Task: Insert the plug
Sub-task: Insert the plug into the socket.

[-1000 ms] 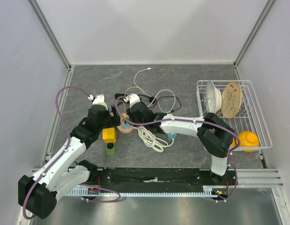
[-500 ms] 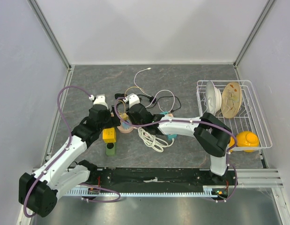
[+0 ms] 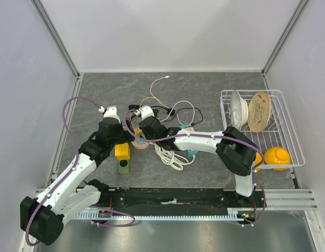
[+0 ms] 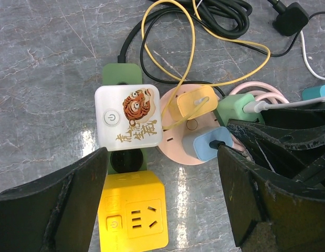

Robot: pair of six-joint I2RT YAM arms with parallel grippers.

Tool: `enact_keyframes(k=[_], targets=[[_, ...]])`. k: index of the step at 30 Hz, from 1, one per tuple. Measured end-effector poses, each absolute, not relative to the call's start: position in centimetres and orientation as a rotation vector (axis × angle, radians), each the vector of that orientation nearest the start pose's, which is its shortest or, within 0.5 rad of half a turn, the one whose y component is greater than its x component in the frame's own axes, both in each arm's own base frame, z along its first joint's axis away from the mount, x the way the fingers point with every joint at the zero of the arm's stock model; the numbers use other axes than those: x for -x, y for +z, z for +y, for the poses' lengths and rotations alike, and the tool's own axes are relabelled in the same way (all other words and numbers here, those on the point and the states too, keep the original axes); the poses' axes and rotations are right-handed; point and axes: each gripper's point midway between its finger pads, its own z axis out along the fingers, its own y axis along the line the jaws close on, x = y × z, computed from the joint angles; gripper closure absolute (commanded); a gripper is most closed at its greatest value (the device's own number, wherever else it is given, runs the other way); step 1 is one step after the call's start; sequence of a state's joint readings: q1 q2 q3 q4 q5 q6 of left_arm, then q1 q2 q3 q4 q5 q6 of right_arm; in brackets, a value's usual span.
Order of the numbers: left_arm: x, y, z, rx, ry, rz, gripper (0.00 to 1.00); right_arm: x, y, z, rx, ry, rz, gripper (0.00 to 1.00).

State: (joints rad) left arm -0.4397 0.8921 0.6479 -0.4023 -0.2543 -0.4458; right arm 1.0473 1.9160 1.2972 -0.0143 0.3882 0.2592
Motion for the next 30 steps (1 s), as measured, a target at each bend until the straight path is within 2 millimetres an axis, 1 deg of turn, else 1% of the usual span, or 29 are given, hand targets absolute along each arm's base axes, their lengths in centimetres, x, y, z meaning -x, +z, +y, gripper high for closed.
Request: enact_keyframes(k=[8,16,30], targets=[[-26.45,13.86,-9.47,0.146,-0.213,2.2,0.1,-30.62,9.29,41.91,0.635,0.305,2.094,1.0],[-26.39,13.9,-9.45,0.147,-0.214,2.199,0.09,-30.64,9.25,42.25,0.594,0.323,2.114,1.0],[-26.36,14.12,-9.47,0.148,-0.22,2.191,0.1,-30.68,8.82,42.43,0.548,0.299,2.182,1.0]])
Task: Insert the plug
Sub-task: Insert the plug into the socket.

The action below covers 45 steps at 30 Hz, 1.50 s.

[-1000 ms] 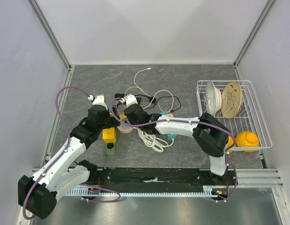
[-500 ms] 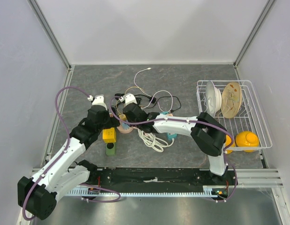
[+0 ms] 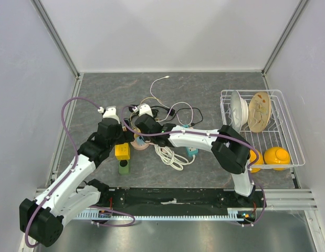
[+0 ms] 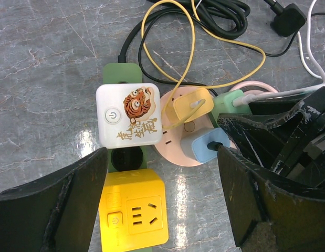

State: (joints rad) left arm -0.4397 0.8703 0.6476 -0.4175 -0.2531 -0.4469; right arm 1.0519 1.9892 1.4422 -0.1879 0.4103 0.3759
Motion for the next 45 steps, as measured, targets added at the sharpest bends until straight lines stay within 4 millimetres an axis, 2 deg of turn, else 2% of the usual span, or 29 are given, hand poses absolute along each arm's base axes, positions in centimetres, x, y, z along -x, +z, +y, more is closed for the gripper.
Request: enact_keyframes(k=[16,33,41,45], targets=[[-25.8,13.2,-9.3,0.154,-0.219,2.208,0.09,-30.6,8.5,42.5,0.524,0.279,2.094,1.0],[-25.2,12.9,-9.4,0.175,-0.258,2.203,0.09,-30.1,7.9,41.9,0.497,0.352,2.03,1.0],[-25.0,13.6,-9.4,0.182,-0.273,2.173,0.1,-30.8,7.7,43.1,0.567,0.31,2.043,1.0],[-24.9,14.0,-9.3,0.184,-0.28,2.157,0.1,-30.8,7.3,43.1,0.592,0.285,2.053,1.0]])
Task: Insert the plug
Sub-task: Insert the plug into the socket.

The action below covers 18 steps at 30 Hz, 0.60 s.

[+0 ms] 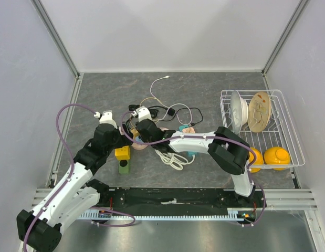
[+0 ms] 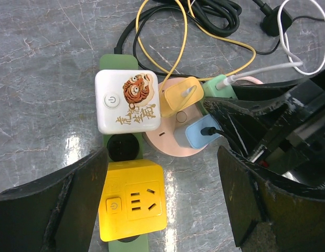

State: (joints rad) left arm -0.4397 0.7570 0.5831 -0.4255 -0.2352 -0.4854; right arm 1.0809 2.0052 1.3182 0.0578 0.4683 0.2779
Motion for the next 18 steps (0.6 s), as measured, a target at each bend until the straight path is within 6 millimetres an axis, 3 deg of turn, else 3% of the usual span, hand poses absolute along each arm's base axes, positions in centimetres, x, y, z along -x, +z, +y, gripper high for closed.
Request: enact_keyframes(k=[18], targets=[[-24.85,14.44,-9.19,0.188,-0.285,2.14,0.1,-31.23,6.56,43.22,0.528,0.327,2.021,1.0]])
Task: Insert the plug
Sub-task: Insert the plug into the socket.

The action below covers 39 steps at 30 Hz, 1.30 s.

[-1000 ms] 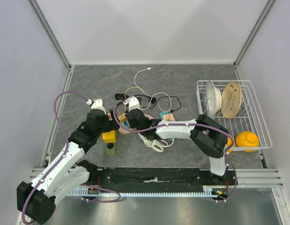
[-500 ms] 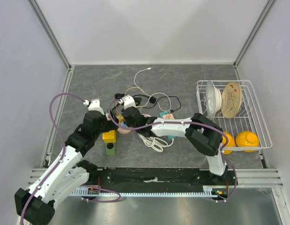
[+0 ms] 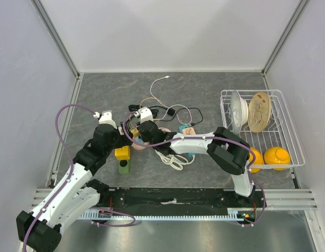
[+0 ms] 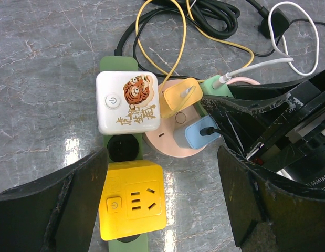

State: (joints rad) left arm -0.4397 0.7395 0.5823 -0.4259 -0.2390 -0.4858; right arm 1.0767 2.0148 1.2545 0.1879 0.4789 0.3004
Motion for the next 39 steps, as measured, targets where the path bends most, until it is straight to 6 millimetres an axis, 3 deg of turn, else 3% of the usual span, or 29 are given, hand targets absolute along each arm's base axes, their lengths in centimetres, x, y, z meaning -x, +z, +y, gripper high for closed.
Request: enact_keyframes(k=[39], targets=[[-24.32,13.93,-8.58,0.202,-0.264,2.141,0.1,-31.11,6.08,43.8,0.472,0.37,1.972,1.0]])
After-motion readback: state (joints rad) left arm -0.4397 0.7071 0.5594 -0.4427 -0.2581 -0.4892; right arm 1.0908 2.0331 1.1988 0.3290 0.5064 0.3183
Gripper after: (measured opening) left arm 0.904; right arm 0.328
